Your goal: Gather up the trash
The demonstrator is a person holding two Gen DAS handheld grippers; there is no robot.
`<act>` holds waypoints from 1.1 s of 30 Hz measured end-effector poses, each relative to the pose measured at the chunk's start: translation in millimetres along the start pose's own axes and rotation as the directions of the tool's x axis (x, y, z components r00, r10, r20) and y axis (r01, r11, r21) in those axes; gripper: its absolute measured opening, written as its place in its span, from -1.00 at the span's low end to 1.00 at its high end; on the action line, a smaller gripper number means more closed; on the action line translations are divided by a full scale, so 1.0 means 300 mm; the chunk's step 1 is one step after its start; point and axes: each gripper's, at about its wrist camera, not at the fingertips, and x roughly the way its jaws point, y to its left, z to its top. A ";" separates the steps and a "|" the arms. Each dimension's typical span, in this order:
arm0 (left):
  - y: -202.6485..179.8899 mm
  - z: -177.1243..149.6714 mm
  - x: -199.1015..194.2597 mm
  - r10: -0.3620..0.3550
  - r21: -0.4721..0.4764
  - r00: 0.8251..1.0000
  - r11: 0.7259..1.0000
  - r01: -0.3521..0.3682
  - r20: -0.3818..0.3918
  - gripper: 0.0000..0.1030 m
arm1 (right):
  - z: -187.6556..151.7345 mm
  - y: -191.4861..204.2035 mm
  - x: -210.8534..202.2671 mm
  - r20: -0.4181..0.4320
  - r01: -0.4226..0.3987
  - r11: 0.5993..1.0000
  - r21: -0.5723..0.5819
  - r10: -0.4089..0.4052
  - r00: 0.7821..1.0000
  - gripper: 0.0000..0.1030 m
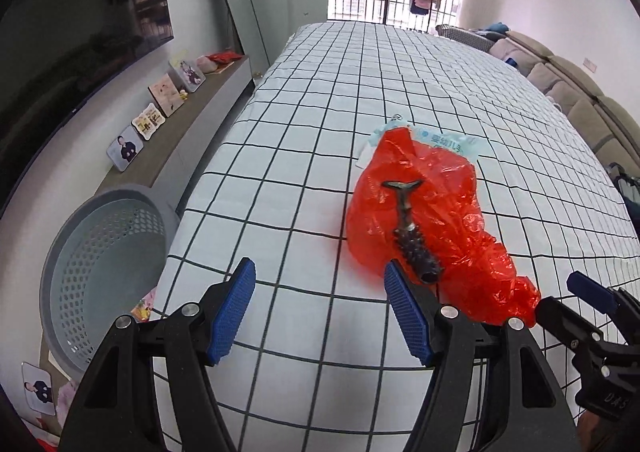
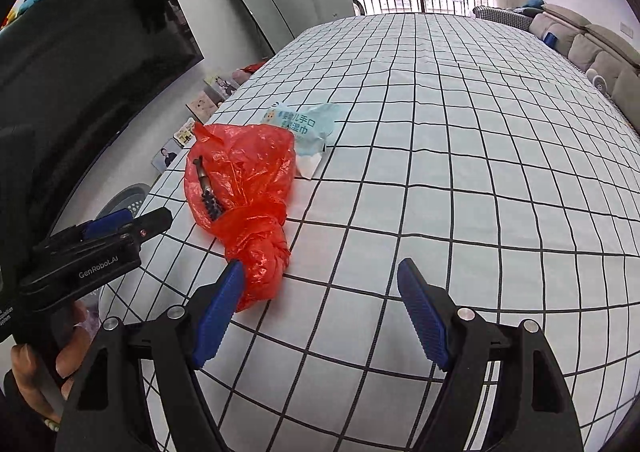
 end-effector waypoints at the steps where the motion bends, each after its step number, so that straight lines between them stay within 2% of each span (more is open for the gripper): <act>1: -0.014 0.004 0.006 -0.001 0.006 1.000 1.000 0.001 0.000 0.27 | -0.004 -0.008 0.001 0.002 -0.006 1.000 0.006 0.006 1.000 0.45; 10: -0.121 0.033 0.027 -0.010 0.068 1.000 0.998 0.010 0.012 0.27 | -0.022 -0.046 0.002 0.021 -0.037 0.998 0.048 0.036 0.999 0.45; 12: -0.127 0.037 0.034 -0.009 0.070 1.000 0.998 0.009 0.013 0.15 | -0.024 -0.053 0.009 0.019 -0.045 0.997 0.056 0.044 0.999 0.45; 16: -0.140 0.039 0.049 -0.006 0.076 1.000 0.997 0.006 0.010 0.05 | -0.030 -0.062 0.016 0.022 -0.055 0.996 0.065 0.054 0.998 0.45; 22: -0.144 0.045 0.082 -0.024 0.083 1.000 0.996 0.025 -0.006 -0.31 | -0.030 -0.067 0.021 0.026 -0.061 0.995 0.074 0.059 0.998 0.45; 24: -0.143 0.047 0.090 -0.041 0.083 0.999 0.996 0.042 -0.013 -0.54 | -0.032 -0.068 0.025 0.023 -0.064 0.995 0.076 0.062 0.998 0.45; 29: -0.129 0.043 0.097 -0.077 0.078 0.997 0.994 0.079 -0.028 -0.90 | -0.033 -0.067 0.027 0.022 -0.062 0.995 0.075 0.061 0.998 0.45; 33: -0.115 0.044 0.066 -0.081 0.077 0.997 0.994 0.081 -0.012 -0.91 | -0.034 -0.064 0.028 0.021 -0.060 0.995 0.075 0.059 0.998 0.45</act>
